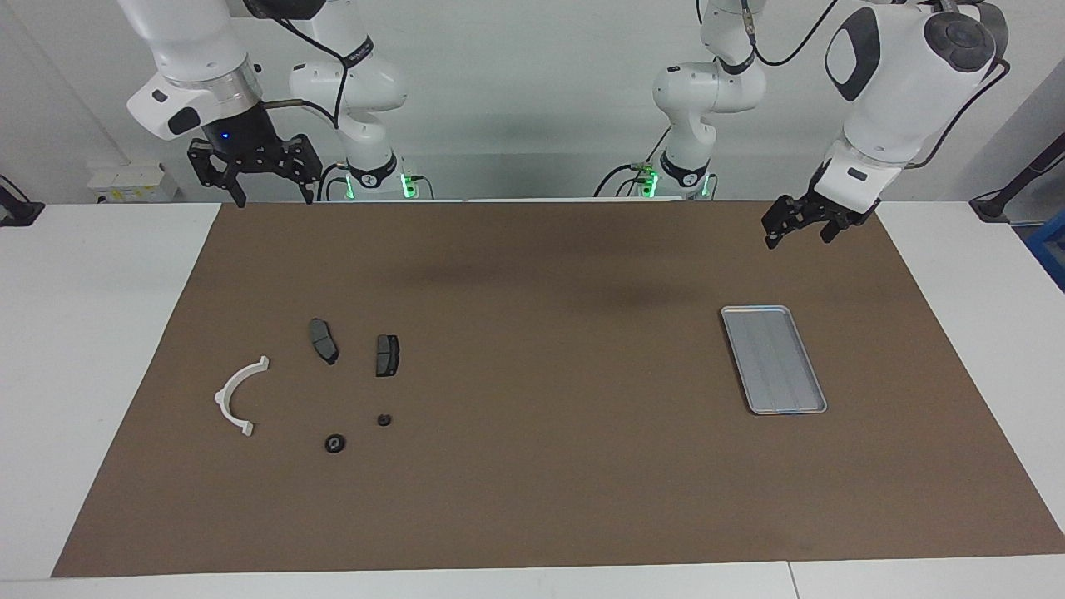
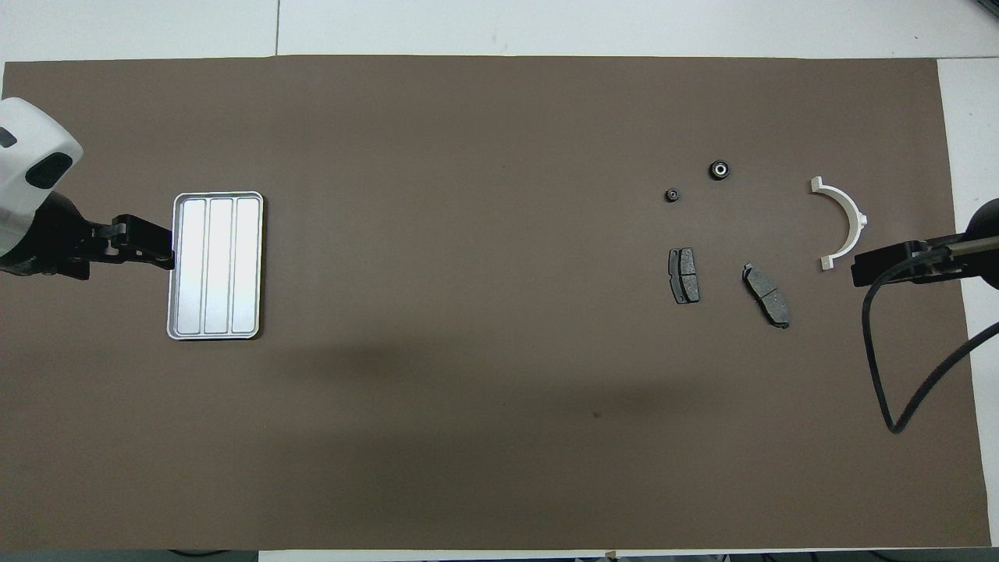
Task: Pick bearing gear from pile to tray
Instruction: 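Reach the right gripper toward the small dark ring in the pile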
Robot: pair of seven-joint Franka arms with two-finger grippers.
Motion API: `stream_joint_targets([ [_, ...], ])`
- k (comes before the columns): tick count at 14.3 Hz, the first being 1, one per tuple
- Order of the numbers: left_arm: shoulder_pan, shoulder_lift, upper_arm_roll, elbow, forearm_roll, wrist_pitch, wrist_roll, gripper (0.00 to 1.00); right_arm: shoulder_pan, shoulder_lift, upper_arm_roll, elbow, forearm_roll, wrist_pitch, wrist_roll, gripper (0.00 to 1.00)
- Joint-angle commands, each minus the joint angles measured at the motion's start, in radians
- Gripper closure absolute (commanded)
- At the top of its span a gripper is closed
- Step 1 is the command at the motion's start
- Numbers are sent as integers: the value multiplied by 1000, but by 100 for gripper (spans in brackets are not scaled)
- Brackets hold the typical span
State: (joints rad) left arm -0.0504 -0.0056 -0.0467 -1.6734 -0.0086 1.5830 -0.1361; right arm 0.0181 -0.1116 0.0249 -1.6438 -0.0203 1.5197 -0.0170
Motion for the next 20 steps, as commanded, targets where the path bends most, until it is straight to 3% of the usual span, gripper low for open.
stream_joint_targets([
  [1, -8, -16, 8, -6, -4, -1, 3, 0, -12, -11, 4, -1, 13, 10, -18, 0],
  [10, -8, -16, 8, -6, -4, -1, 3, 0, -7, -29, 6, -34, 11, 14, -46, 0],
  [13, -8, -16, 8, -6, -4, -3, 3, 0, -3, -22, 12, -85, 10, 84, -32, 0],
  [20, -8, -16, 7, -6, -4, -3, 3, 0, 75, 139, 12, -146, -3, 292, 129, 0],
])
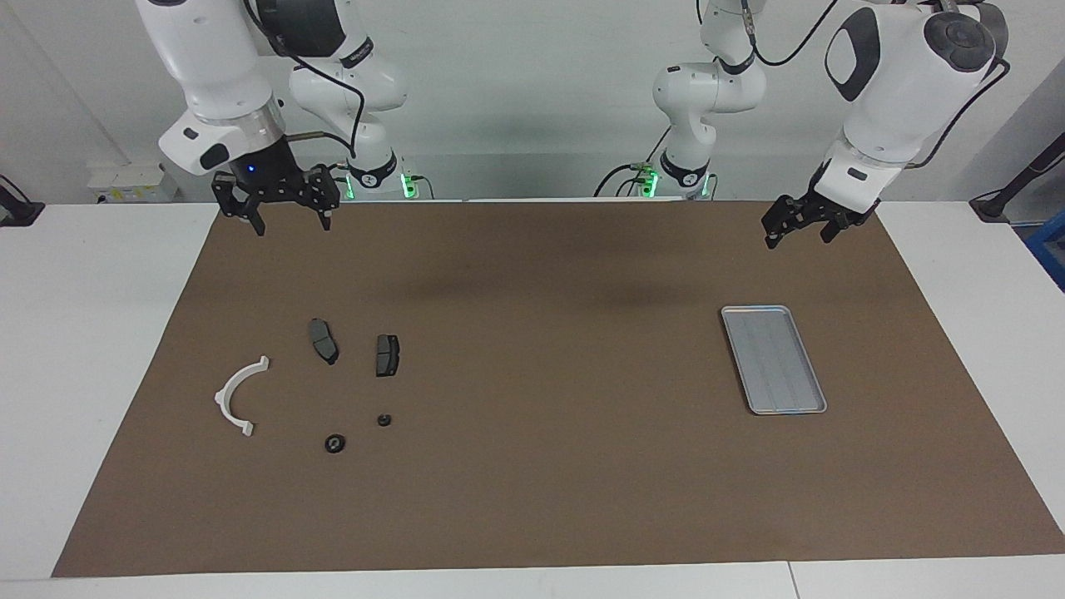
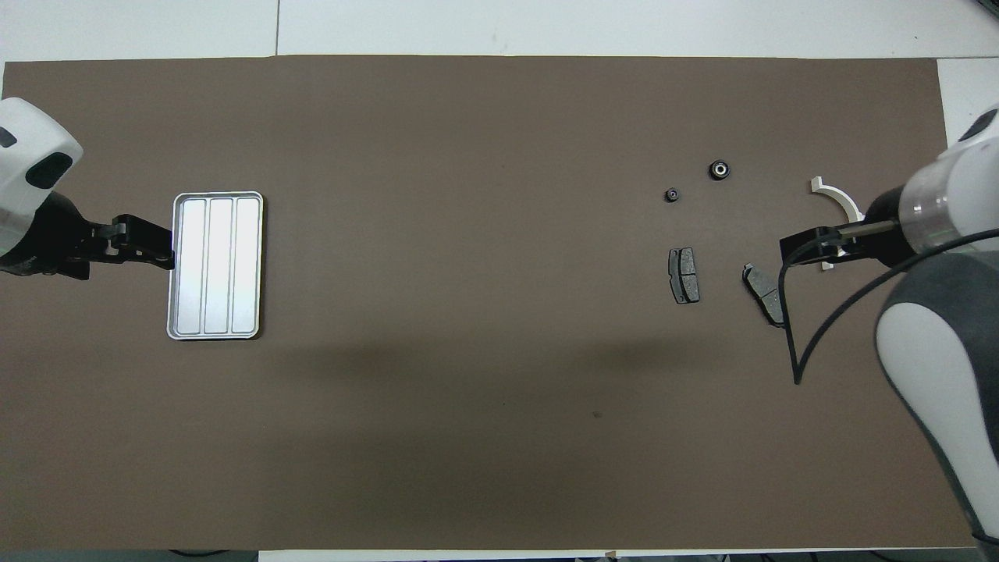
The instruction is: Pick bearing gear from pile to tray
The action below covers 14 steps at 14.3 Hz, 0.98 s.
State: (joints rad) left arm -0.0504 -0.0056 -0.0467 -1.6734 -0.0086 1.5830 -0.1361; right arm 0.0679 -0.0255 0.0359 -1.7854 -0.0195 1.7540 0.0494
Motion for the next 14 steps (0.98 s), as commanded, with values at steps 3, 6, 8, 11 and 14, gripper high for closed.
stream_joint_targets([
  [3, -8, -16, 8, -6, -4, -1, 3, 0, 32, 165, -1, -2, -10, 171, 125, 0],
  [6, -8, -16, 8, -6, -4, -1, 3, 0, 47, 283, -1, 4, -46, 301, 205, 0],
  [8, -8, -16, 7, -6, -4, -1, 3, 0, 44, 341, -1, 14, -53, 360, 211, 0],
  [11, -8, -16, 8, -6, -4, -1, 3, 0, 46, 419, -2, 52, -54, 381, 224, 0],
  [14, -8, -16, 8, -6, -4, -1, 3, 0, 46, 528, -1, 147, -54, 368, 243, 0],
])
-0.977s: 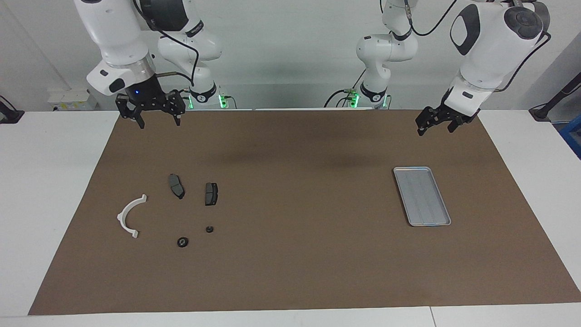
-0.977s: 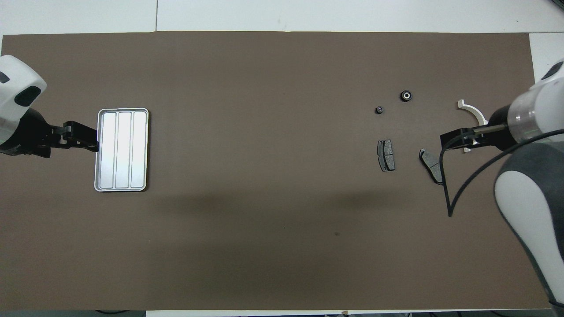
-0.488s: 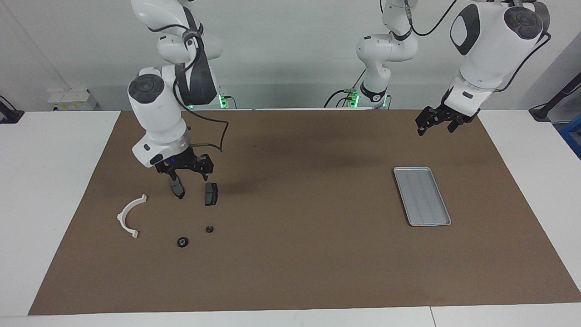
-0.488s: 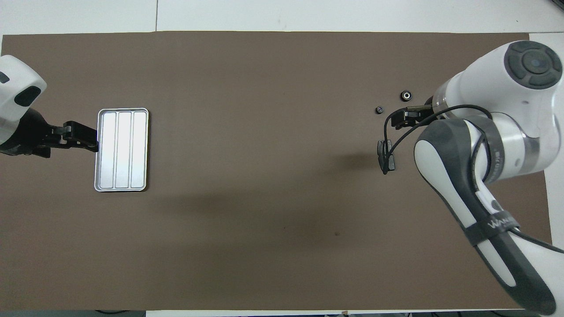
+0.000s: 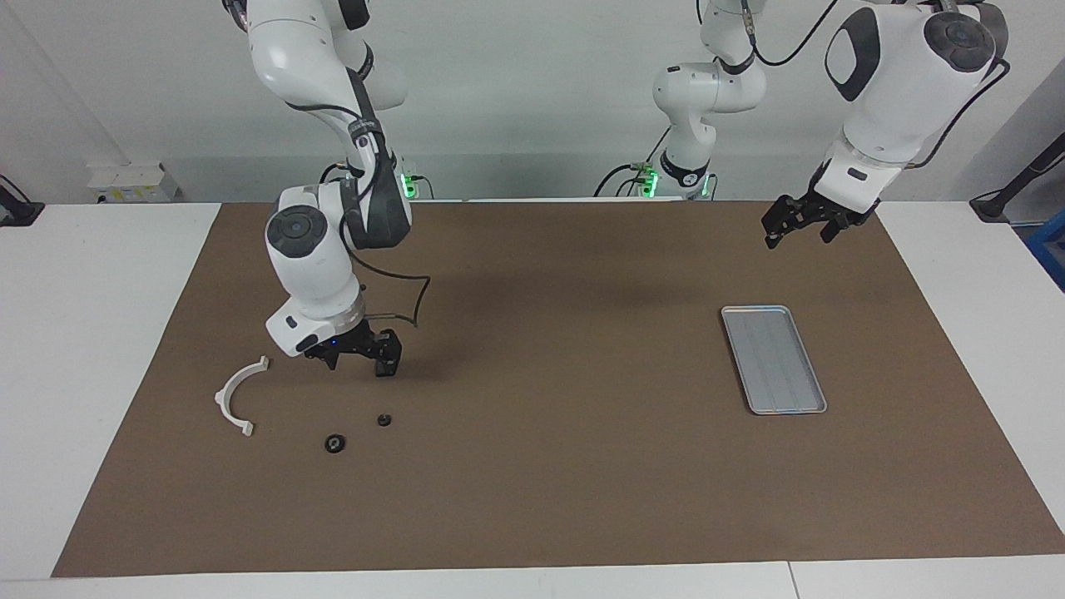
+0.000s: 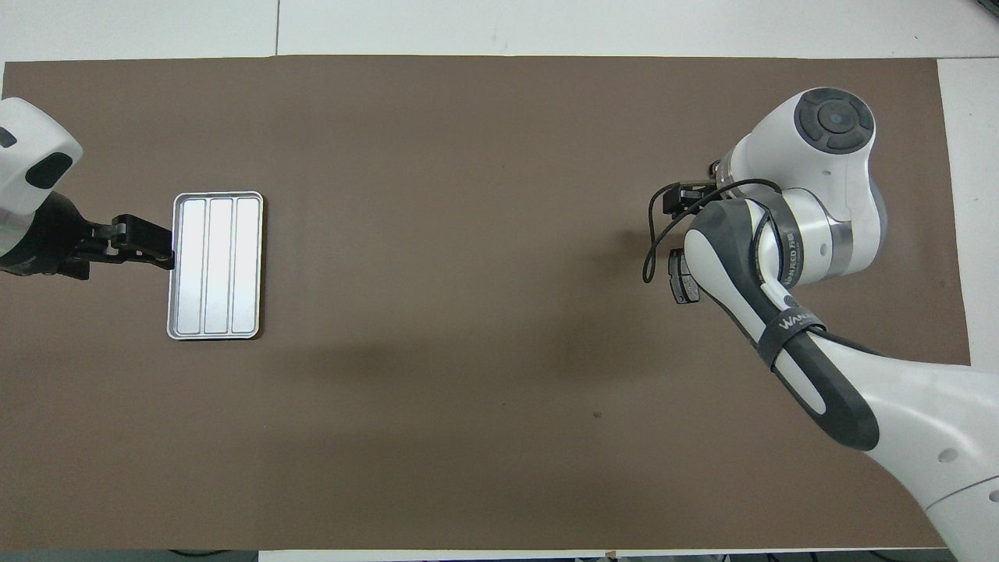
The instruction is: Pick bearing gear from pile to tray
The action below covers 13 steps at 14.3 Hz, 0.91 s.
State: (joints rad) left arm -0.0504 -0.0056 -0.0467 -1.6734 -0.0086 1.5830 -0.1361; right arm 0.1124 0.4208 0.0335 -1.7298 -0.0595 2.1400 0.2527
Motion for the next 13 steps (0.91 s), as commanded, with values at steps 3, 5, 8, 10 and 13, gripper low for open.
stream_joint_targets([
  [3, -8, -16, 7, -6, -4, -1, 3, 0, 24, 144, 0, 136, -16, -17, 88, 0],
  [5, -8, -16, 8, -6, -4, -1, 3, 0, 33, 168, 2, 136, -66, -5, 102, 0],
  [8, -8, -16, 8, -6, -4, -1, 3, 0, 35, 182, 2, 151, -91, -2, 115, 0],
  [10, -8, -16, 8, -6, -4, -1, 3, 0, 35, 211, 2, 200, -91, -5, 115, 0],
  [13, -8, -16, 8, -6, -4, -3, 3, 0, 35, 223, 2, 216, -88, 1, 138, 0],
])
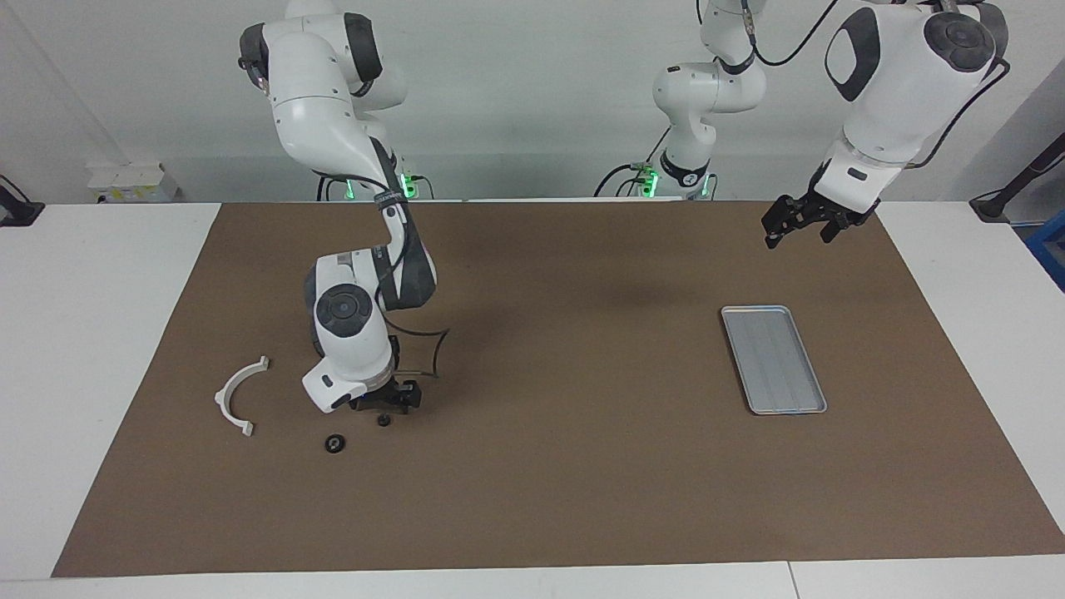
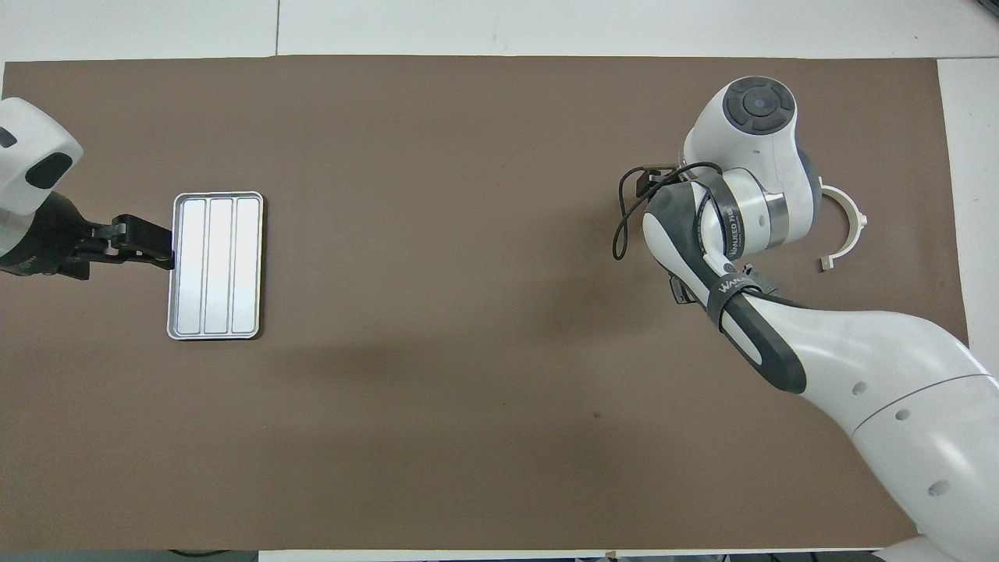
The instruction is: Pick bearing gear from pile to tray
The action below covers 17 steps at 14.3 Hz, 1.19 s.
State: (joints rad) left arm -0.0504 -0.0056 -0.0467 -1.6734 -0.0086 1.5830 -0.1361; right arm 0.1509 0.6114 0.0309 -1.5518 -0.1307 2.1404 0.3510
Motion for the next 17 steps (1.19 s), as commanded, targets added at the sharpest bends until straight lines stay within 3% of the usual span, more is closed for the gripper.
stream_joint_targets([
  [1, -8, -16, 8, -6, -4, -1, 3, 0, -4, 34, 4, 38, -15, 22, 72, 0],
  [8, -8, -16, 8, -6, -4, -3, 3, 0, -10, 34, 4, 30, -1, 58, 98, 1],
  [12, -8, -16, 7, -6, -4, -3, 3, 0, -14, 34, 4, -2, -1, 61, 112, 17],
  [17, -8, -16, 8, -6, -4, -1, 3, 0, -11, 30, 6, 22, 0, 4, 112, 26],
])
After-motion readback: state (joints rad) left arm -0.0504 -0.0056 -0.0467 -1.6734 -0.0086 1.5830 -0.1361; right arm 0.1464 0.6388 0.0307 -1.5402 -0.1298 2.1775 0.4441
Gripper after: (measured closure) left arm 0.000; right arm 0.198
